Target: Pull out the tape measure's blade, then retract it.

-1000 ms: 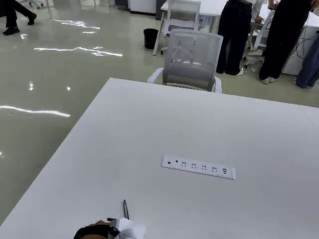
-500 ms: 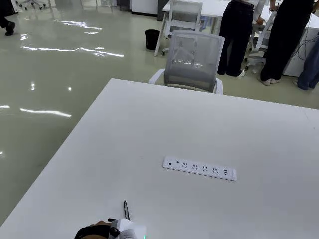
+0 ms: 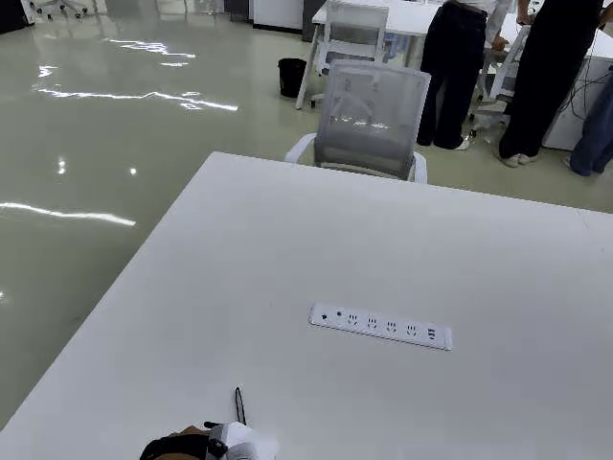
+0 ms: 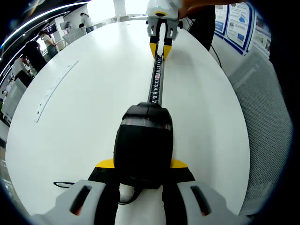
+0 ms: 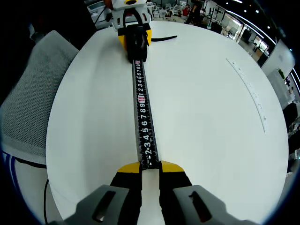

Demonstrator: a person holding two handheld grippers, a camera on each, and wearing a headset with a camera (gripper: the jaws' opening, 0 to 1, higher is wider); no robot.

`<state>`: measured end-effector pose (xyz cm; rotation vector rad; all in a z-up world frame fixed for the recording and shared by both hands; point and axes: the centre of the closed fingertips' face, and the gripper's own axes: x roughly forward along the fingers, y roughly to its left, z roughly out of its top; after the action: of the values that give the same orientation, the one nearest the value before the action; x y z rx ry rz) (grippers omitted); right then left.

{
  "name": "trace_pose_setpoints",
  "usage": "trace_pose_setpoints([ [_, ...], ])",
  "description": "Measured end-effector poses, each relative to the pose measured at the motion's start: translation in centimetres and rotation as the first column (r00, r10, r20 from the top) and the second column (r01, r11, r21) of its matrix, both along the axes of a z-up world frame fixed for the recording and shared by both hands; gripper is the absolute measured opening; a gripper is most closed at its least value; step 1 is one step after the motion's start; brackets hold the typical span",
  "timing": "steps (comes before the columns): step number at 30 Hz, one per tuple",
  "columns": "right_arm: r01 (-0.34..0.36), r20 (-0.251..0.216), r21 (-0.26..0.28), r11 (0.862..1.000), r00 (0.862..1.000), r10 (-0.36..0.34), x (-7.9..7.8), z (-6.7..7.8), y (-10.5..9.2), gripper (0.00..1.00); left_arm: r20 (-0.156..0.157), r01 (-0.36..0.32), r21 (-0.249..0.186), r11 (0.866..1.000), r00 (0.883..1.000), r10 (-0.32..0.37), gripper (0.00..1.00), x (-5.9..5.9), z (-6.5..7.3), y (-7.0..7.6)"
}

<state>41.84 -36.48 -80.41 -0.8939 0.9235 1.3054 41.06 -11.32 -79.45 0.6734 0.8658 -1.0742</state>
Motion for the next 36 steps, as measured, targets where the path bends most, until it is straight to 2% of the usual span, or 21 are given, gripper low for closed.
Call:
trace_pose_setpoints([
  [36, 0.009, 0.001, -0.006, 1.0, 1.0, -0.009, 0.04, -0.03, -0.92, 0.11, 0.0, -0.003, -0.001, 1.0, 1.0, 0.003, 0.31, -0.02, 0.06, 0.01],
])
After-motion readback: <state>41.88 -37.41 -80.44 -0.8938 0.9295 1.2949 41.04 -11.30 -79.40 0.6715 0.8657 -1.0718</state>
